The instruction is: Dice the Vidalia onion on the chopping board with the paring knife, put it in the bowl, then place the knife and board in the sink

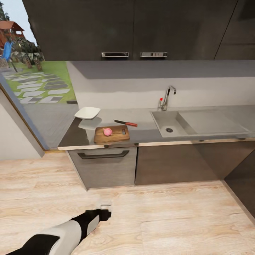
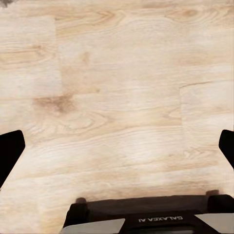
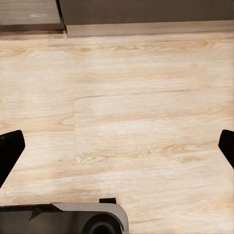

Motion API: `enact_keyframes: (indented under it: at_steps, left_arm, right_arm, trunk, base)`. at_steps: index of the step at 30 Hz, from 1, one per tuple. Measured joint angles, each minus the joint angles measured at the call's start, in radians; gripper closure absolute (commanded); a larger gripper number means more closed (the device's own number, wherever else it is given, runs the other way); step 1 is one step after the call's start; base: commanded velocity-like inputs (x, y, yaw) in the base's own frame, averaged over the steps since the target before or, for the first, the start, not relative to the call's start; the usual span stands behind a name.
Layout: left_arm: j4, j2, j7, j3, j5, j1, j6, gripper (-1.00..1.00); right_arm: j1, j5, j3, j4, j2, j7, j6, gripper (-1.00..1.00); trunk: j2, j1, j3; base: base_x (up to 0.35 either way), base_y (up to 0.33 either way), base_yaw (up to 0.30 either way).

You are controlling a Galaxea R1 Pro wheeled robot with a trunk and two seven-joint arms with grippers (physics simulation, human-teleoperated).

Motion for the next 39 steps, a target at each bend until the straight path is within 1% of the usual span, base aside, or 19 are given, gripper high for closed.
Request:
enact_keyframes:
  at_steps: [2,4,7,11,12,14,15,17,19,21,22,27,28,30,32,33,36,38,39]
  left_arm:
    - [0.037,0.003,0.001,0.001,0.001,0.004,-0.059,-1.0]
    - [0.057,0.008,0.001,0.002,0.002,0.016,-0.091,-1.0]
    - [0.07,0.014,0.001,0.003,0.003,0.054,-0.111,-1.0]
    - [0.077,0.022,0.0,0.003,0.004,0.162,-0.13,-1.0]
    - [0.077,0.023,0.0,0.003,0.004,0.177,-0.131,-1.0]
    - [0.078,0.024,-0.001,0.003,0.004,0.232,-0.141,-1.0]
    - [0.078,0.025,0.0,0.003,0.004,0.244,-0.146,-1.0]
    - [0.078,0.037,0.0,0.004,0.004,0.274,-0.156,-1.0]
    - [0.078,0.06,-0.001,0.003,0.004,0.305,-0.163,-1.0]
    - [0.078,0.071,-0.002,0.003,0.004,0.329,-0.166,-1.0]
    - [0.079,0.078,-0.003,0.004,0.004,0.353,-0.168,-1.0]
    - [0.078,0.091,-0.005,0.003,0.004,0.448,-0.195,-1.0]
    - [0.079,0.093,-0.005,0.003,0.004,0.479,-0.214,-1.0]
    - [0.078,0.095,-0.005,0.004,0.004,0.511,-0.244,-1.0]
    - [0.078,0.105,-0.006,0.004,0.005,0.549,-0.3,-1.0]
    - [0.079,0.119,-0.006,0.005,0.006,0.57,-0.335,-1.0]
    - [0.078,0.147,-0.005,0.005,0.007,0.596,-0.379,-1.0]
    - [0.076,0.156,-0.005,0.005,0.009,0.603,-0.392,-1.0]
    - [0.075,0.163,-0.004,0.01,0.021,0.607,-0.399,-1.0]
  right_arm:
    - [0.0,0.0,0.0,0.0,0.0,0.0,0.0,-1.0]
    - [0.0,0.0,0.0,0.0,0.0,0.0,0.0,-1.0]
    - [0.0,0.0,0.0,0.0,0.0,0.0,0.0,-1.0]
    - [0.0,0.0,-0.001,0.0,0.0,-0.002,0.001,-1.0]
    - [0.0,0.0,-0.001,0.0,0.0,-0.002,0.001,-1.0]
    - [0.0,0.0,-0.001,0.0,-0.001,-0.003,0.001,-1.0]
    - [0.0,0.0,-0.001,0.0,-0.001,-0.003,0.001,-1.0]
    - [0.0,0.0,-0.002,0.0,-0.001,-0.003,0.002,-1.0]
    - [0.0,0.0,-0.002,0.0,-0.001,-0.004,0.002,-1.0]
    - [0.0,0.0,-0.002,0.0,-0.001,-0.004,0.002,-1.0]
    - [0.0,0.0,-0.002,0.0,-0.001,-0.004,0.003,-1.0]
    - [0.0,0.0,-0.002,0.0,-0.001,-0.004,0.003,-1.0]
    - [0.0,0.0,-0.002,0.0,-0.001,-0.004,0.003,-1.0]
    - [0.0,0.0,-0.002,0.0,-0.001,-0.004,0.003,-1.0]
    - [0.0,0.0,-0.002,-0.001,-0.001,-0.004,0.003,-1.0]
    - [0.0,0.0,-0.002,-0.001,-0.001,-0.004,0.003,-1.0]
    - [0.0,0.0,-0.001,-0.001,-0.001,-0.005,0.002,-1.0]
    - [0.0,0.0,-0.001,-0.001,-0.001,-0.005,0.002,-1.0]
    - [0.0,0.0,-0.001,-0.001,-0.001,-0.005,0.002,-1.0]
  trunk:
    - [0.0,0.0,0.0]
    - [0.0,0.0,0.0]
    - [0.0,0.0,0.0]
    - [0.0,0.0,0.0]
    - [0.0,0.0,0.0]
    - [0.0,0.0,0.0]
    - [0.0,0.0,0.0]
    - [0.0,0.0,0.0]
    - [0.0,0.0,0.0]
    - [0.0,0.0,0.0]
    - [0.0,0.0,0.0]
    - [0.0,0.0,0.0]
    - [0.0,0.0,0.0]
    - [0.0,0.0,0.0]
    - [0.0,0.0,0.0]
    - [0.0,0.0,0.0]
    - [0.0,0.0,0.0]
    - [0.0,0.0,0.0]
    - [0.0,0.0,0.0]
  base:
    - [0.0,0.0,0.0]
    - [0.0,0.0,0.0]
    - [0.0,0.0,0.0]
    - [0.0,0.0,0.0]
    - [0.0,0.0,0.0]
    - [0.0,0.0,0.0]
    - [0.0,0.0,0.0]
    - [0.0,0.0,0.0]
    - [0.0,0.0,0.0]
    - [0.0,0.0,0.0]
    - [0.0,0.0,0.0]
    - [0.0,0.0,0.0]
    - [0.0,0.0,0.0]
    - [0.0,0.0,0.0]
    - [0.0,0.0,0.0]
    - [0.0,0.0,0.0]
    - [0.0,0.0,0.0]
    - [0.0,0.0,0.0]
    - [0.0,0.0,0.0]
